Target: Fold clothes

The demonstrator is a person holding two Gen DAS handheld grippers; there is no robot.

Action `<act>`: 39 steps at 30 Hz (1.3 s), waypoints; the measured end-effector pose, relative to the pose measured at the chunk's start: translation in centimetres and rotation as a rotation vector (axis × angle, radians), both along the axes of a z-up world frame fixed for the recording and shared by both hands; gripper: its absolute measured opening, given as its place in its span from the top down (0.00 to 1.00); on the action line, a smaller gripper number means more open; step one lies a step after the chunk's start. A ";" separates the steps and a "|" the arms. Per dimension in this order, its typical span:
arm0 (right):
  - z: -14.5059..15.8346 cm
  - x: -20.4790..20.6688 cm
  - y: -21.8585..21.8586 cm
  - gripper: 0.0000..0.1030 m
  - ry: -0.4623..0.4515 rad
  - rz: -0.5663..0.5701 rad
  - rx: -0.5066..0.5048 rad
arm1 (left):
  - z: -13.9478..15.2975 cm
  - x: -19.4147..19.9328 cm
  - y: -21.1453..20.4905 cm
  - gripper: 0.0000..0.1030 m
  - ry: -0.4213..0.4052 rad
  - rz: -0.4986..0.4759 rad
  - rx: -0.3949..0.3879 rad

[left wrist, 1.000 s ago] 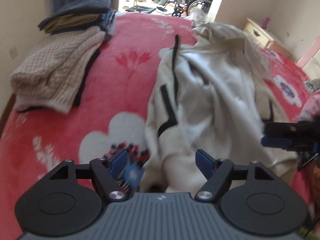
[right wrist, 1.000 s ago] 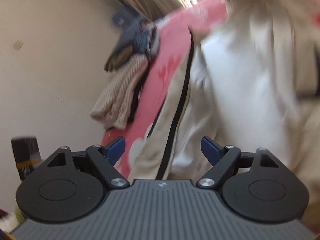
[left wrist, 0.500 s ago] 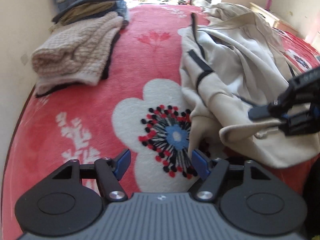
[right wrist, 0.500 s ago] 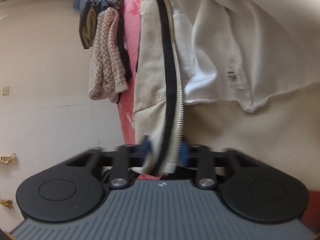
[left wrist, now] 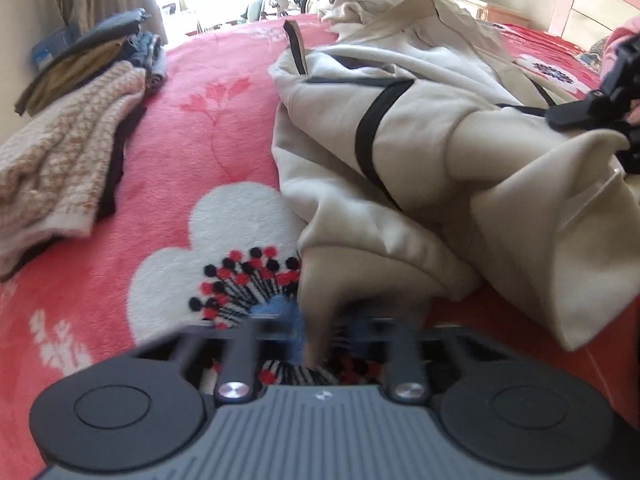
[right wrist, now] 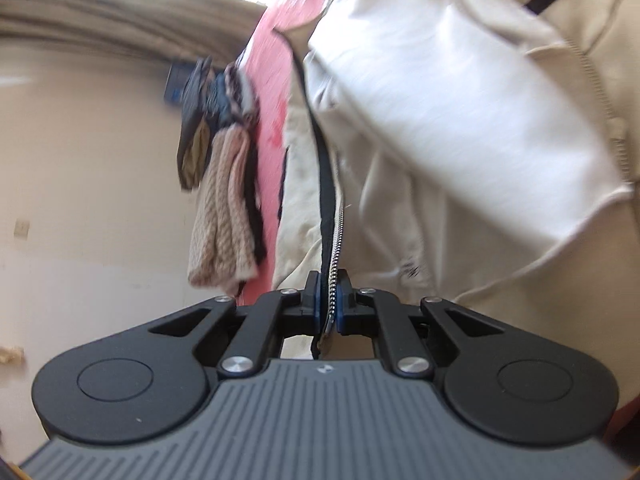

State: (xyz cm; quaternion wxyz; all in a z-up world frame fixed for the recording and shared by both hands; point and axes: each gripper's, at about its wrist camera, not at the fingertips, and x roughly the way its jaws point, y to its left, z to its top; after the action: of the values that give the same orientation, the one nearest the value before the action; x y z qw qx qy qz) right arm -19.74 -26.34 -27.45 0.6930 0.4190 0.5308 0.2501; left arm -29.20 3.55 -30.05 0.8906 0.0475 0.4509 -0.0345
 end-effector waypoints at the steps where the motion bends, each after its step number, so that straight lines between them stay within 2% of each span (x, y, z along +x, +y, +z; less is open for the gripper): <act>1: -0.2 0.0 -0.2 0.95 0.004 -0.009 0.002 | 1.0 0.1 0.8 0.94 -0.020 0.031 -0.022; 4: -0.7 0.0 -0.7 0.95 0.015 -0.037 0.008 | 4.0 0.3 3.2 0.95 -0.079 0.125 -0.090; 7: 0.0 0.2 -0.7 0.95 -0.012 -0.035 0.030 | 7.1 0.7 5.7 0.95 -0.141 0.219 -0.154; 11: 0.8 0.5 -0.8 0.95 -0.048 -0.032 0.060 | 13.4 3.3 11.9 0.95 -0.261 0.327 -0.182; 16: 1.9 1.0 -0.7 0.95 -0.084 -0.018 0.098 | 20.8 8.7 18.9 0.95 -0.368 0.406 -0.124; 22: 2.7 1.7 0.2 0.95 -0.112 0.012 0.136 | 25.7 15.4 24.6 0.95 -0.422 0.501 0.001; 25: 2.1 2.0 0.7 0.95 -0.096 0.029 0.148 | 24.6 18.6 27.1 0.95 -0.391 0.572 0.127; 26: 1.7 2.1 0.9 0.95 -0.087 0.035 0.153 | 23.5 19.6 27.8 0.95 -0.357 0.596 0.178; 28: 0.8 2.5 1.6 0.95 -0.060 0.044 0.152 | 20.2 21.7 29.7 0.93 -0.229 0.639 0.244; 30: -0.4 3.0 2.4 0.95 -0.022 0.054 0.132 | 17.0 22.3 32.2 0.85 -0.071 0.710 0.191; 31: -1.0 3.2 2.7 0.95 -0.002 0.061 0.119 | 15.8 22.0 33.0 0.83 -0.030 0.739 0.160; 34: -2.6 3.8 3.7 0.95 0.043 0.085 0.079 | 15.6 20.0 33.9 0.64 -0.059 0.778 0.103; 35: -2.8 3.9 4.0 0.95 0.040 0.097 0.074 | 16.1 19.4 33.9 0.50 -0.070 0.783 0.097; 39: -3.3 4.4 4.8 0.95 -0.008 0.151 0.073 | 19.1 16.3 32.2 0.47 -0.114 0.788 0.127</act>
State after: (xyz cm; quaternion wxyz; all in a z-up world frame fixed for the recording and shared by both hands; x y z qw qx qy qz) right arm -15.32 -21.52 -30.79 0.6586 0.4016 0.5486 0.3226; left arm -12.93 35.73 -10.94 0.8545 -0.0722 0.3856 0.3404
